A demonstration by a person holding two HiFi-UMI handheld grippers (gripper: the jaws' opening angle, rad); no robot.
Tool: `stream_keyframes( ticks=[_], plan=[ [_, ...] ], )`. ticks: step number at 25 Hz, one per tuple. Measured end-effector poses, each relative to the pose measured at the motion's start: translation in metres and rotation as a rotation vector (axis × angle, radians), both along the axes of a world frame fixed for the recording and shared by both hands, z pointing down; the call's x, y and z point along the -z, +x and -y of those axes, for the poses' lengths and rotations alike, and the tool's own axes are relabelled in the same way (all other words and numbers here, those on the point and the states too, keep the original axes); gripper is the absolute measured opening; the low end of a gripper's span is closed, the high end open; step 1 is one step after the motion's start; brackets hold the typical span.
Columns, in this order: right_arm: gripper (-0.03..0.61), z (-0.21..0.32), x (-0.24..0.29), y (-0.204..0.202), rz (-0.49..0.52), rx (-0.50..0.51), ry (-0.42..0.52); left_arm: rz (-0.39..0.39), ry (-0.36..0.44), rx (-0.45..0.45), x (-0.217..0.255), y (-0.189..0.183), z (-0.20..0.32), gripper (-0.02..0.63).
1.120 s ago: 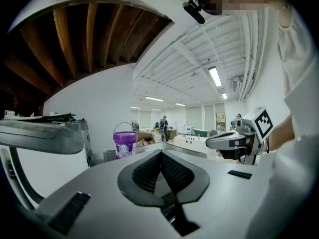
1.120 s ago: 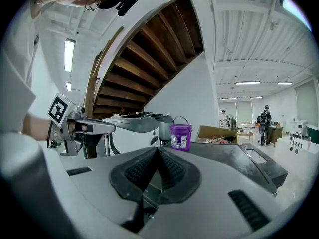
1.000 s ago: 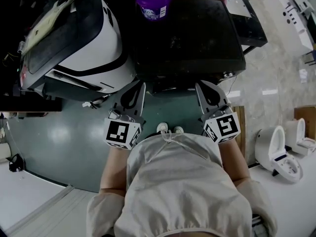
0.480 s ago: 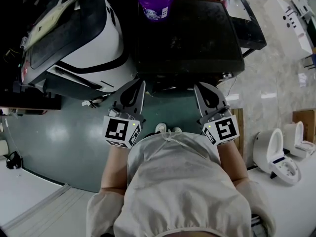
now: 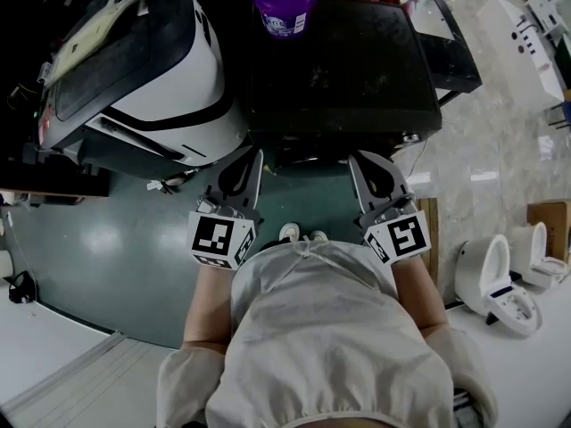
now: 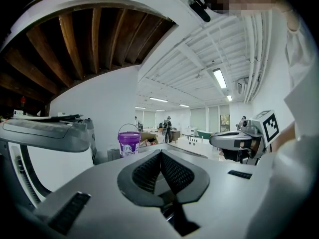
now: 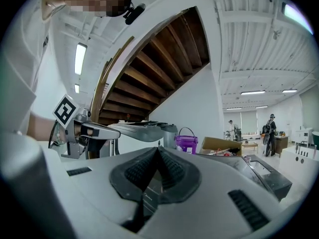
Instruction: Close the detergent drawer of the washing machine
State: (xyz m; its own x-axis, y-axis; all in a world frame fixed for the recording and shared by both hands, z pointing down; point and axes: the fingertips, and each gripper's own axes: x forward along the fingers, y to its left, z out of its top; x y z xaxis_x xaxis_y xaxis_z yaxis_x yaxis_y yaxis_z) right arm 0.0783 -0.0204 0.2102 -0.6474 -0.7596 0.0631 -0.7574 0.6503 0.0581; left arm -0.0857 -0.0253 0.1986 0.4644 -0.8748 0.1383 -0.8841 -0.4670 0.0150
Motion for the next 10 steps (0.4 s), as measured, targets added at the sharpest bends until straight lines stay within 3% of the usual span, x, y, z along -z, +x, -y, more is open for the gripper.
stream_keyframes(
  ticks=[10],
  plan=[
    [0.001, 0.0, -0.0041, 0.0013, -0.058, -0.024, -0.005, -0.007, -0.005, 0.018, 0.0003, -0.0036, -0.0018, 0.018]
  ],
)
